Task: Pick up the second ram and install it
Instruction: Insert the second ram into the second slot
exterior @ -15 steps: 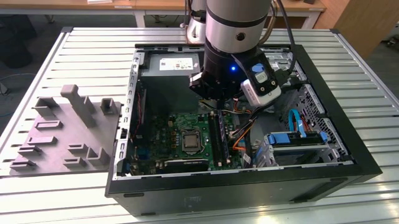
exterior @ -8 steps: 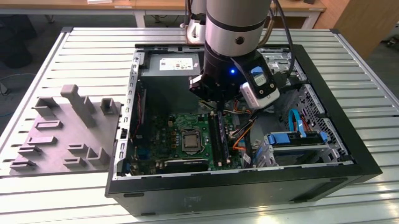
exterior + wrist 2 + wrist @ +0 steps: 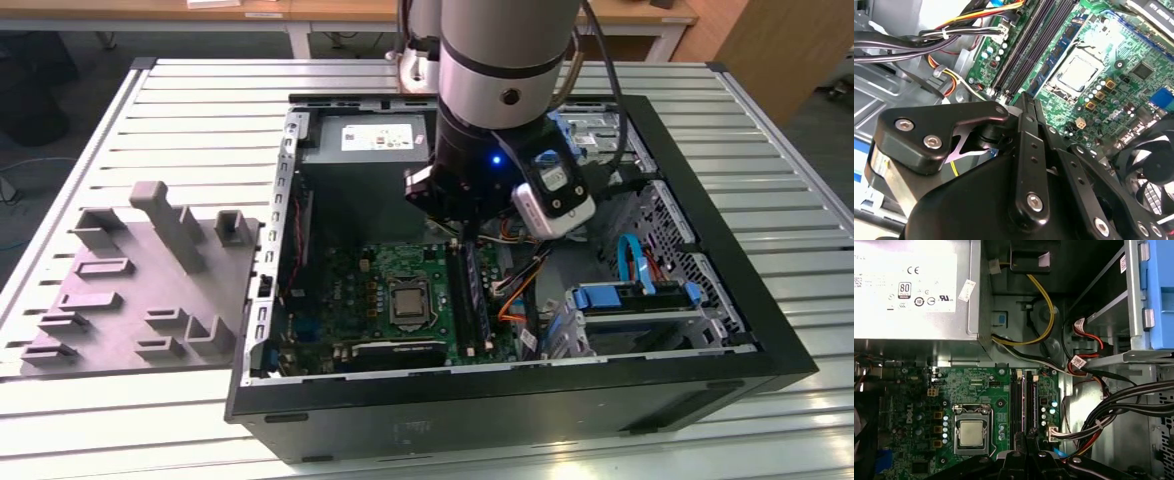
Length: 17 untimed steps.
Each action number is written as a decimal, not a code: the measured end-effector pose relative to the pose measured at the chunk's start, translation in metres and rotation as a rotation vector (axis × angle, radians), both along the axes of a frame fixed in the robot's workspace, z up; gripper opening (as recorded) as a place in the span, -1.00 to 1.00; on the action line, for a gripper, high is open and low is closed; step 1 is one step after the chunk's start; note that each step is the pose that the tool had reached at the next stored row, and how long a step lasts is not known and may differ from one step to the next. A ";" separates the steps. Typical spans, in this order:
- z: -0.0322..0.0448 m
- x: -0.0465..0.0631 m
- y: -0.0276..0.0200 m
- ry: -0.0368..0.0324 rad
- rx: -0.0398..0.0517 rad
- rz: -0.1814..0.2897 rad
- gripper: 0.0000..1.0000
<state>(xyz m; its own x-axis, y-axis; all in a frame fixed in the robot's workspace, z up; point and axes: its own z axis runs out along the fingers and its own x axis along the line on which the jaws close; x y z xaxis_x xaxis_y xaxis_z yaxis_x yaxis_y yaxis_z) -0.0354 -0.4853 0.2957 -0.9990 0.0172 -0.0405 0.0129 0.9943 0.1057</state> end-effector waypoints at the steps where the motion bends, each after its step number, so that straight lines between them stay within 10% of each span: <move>1: -0.0018 0.000 0.0000 -0.0001 -0.0001 0.000 -0.76; 17: -0.0127 0.000 0.0000 0.0001 -0.0181 -0.015 -0.76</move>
